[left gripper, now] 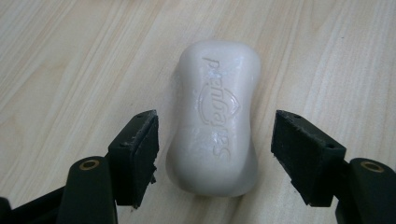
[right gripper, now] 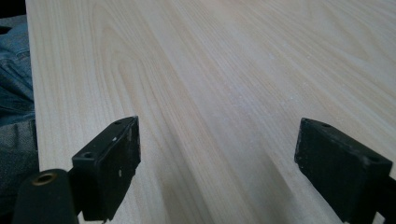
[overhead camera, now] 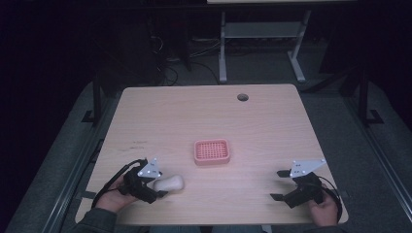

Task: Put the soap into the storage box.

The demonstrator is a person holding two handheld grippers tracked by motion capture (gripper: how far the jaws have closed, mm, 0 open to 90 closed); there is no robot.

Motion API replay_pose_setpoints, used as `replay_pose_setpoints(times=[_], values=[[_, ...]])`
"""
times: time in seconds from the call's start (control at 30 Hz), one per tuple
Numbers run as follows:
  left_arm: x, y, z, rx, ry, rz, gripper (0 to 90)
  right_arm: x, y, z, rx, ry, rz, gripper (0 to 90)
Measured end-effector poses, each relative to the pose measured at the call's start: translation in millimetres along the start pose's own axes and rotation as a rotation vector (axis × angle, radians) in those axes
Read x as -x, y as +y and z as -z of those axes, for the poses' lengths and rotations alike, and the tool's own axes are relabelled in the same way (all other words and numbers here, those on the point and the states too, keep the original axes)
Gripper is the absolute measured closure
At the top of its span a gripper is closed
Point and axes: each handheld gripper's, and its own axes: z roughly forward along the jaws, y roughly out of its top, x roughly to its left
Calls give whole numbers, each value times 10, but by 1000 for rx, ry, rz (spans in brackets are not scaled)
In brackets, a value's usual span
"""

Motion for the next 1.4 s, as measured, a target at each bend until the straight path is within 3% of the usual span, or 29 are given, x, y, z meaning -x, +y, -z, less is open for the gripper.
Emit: replay_pose_setpoints(times=[0.7, 0.97, 1.1, 1.2, 1.27, 1.4], values=[[-76, 100, -151, -27, -50, -14, 328, -2, 2, -17, -3, 2, 0, 140], [-99, 116, -196, -38, -83, -8, 390, -4, 5, -25, -5, 6, 3, 140], [-87, 114, -225, -36, -79, 4, 403, -3, 6, -28, -5, 8, 4, 140], [-94, 112, -230, -63, -78, -19, 418, -6, 7, -29, -6, 7, 6, 140], [-81, 105, -248, -56, -78, -6, 433, -6, 8, -29, -5, 8, 7, 141], [-89, 105, -256, -75, -67, -19, 451, -11, 9, -24, -5, 8, 5, 141]])
